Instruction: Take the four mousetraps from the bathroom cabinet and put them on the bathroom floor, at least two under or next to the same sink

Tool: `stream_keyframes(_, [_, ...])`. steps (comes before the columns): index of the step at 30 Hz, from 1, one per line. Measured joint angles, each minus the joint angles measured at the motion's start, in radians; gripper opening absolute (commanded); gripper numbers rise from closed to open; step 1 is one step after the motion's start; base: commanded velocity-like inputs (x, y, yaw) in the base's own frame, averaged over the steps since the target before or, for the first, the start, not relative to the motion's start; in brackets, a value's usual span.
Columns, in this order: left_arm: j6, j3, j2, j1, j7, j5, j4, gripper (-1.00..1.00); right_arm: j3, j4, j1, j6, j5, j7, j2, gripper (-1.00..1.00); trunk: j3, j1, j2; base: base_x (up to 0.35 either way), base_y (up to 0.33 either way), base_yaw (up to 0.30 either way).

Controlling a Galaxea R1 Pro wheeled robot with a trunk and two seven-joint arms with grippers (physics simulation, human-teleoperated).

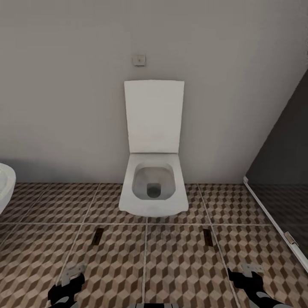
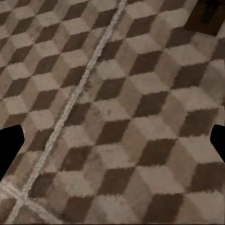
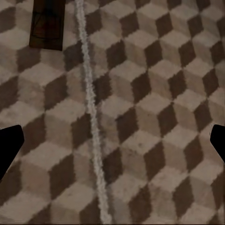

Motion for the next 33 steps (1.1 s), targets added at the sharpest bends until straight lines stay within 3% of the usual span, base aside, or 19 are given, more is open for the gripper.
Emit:
stream_keyframes(9, [0.003,-0.001,0.001,0.008,0.001,0.0,0.072,1.0,0.0,0.001,0.052,0.0,0.0,-0.003,0.009,1.0,0.035,-0.004,0.002,0.0,0.0,0.0])
stream_keyframes(33, [0.008,-0.002,0.03,0.085,0.01,-0.002,0.083,1.0,0.0,0.003,0.096,0.001,0.0,-0.008,0.041,1.0,0.128,-0.015,0.008,0.0,0.0,0.0])
